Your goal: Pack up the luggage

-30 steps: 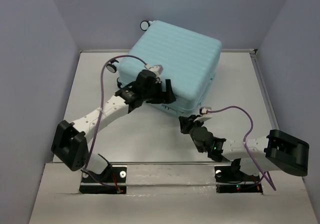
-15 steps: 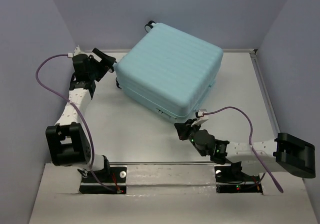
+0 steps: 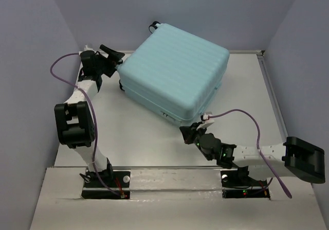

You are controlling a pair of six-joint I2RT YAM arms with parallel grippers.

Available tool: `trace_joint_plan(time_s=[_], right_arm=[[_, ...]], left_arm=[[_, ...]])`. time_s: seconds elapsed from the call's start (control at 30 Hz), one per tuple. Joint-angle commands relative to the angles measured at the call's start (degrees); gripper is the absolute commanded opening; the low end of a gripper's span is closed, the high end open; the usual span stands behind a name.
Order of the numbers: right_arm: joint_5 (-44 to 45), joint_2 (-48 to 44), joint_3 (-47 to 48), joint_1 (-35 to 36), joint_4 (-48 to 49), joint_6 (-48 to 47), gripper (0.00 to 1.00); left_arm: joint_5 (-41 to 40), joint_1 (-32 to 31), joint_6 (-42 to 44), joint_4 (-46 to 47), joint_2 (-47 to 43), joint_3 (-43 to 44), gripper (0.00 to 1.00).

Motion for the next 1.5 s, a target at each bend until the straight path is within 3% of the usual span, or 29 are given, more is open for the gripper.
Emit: trace_joint_plan(time_s=[0.0,0.07,0.1,0.17,0.2,0.3,0.47,0.57,0.63,0.7,0.8,0.93,1.03,1.2,1.47], right_arm=[[-5.24,0.45,0.54,2.16,0.6,-0.28,0.07],[-5.07,0.54,0.89,2.16,0.33,-0.62,0.07],[-5.24,0.71,0.98,2.16,0.24,-1.15,0.07],[-5.59,0.98,1.59,2.16,0.07,-1.94,0.07],[-5.68,1.15,2.21,2.16,-0.02,-2.55,0.07],[-6.03,1.33,3.7,2.16,-0.55,-4.22,0.07],[-8.84,4.48,9.4,1.63,-1.52,-7.91,0.07],[-12.87,10.89,18.01,1.02,-1.34,-12.12,0.07],[-16.91,17.48,23.11,1.02,-0.21,-13.1,0.07],[-26.73,24.31,30.31,1.02,1.29,-13.11,0.07],[-33.09,30.84,39.2,1.63,0.95,-13.19,0.07],[-38.73,35.08,40.28,2.16,1.99,-13.2,0.07],[-35.3,29.54,32.21,1.46,1.56,-14.33,0.07],[-36.96,9.18,17.44,-8.01,-5.17,-13.63,0.07],[-46.1,-8.59,20.32,-26.65,-30.41,-23.99,0.07]], left_arm=[[3.63,0.02,-5.84,10.73,1.43,2.15,0.91],[4.68,0.11,-7.24,16.78,1.43,1.01,0.74],[5.29,0.11,-8.21,18.56,1.17,-0.13,0.41],[5.74,0.02,-8.57,21.02,0.91,-0.93,0.22],[5.83,0.1,-8.22,21.56,0.21,-1.72,0.06],[3.99,0.11,-6.46,21.91,-2.51,-5.48,0.06],[-1.46,-0.42,-4.53,23.67,-15.86,-17.96,0.06],[-4.28,-1.56,-2.69,23.85,-25.79,-30.15,0.06],[-4.28,-1.57,-1.45,22.71,-32.97,-33.88,0.06],[-3.32,-1.56,1.52,18.07,-39.31,-36.43,0.06],[-1.13,-1.65,4.34,8.95,-45.83,-37.14,0.06],[-2.61,-1.74,11.72,-3.91,-57.18,-36.35,0.06],[-0.51,-1.74,14.98,-7.71,-57.81,-37.32,0.06],[2.93,-4.72,12.27,-5.52,-57.45,-42.67,0.06],[-5.49,-25.25,3.65,0.81,-59.3,-41.8,0.06]])
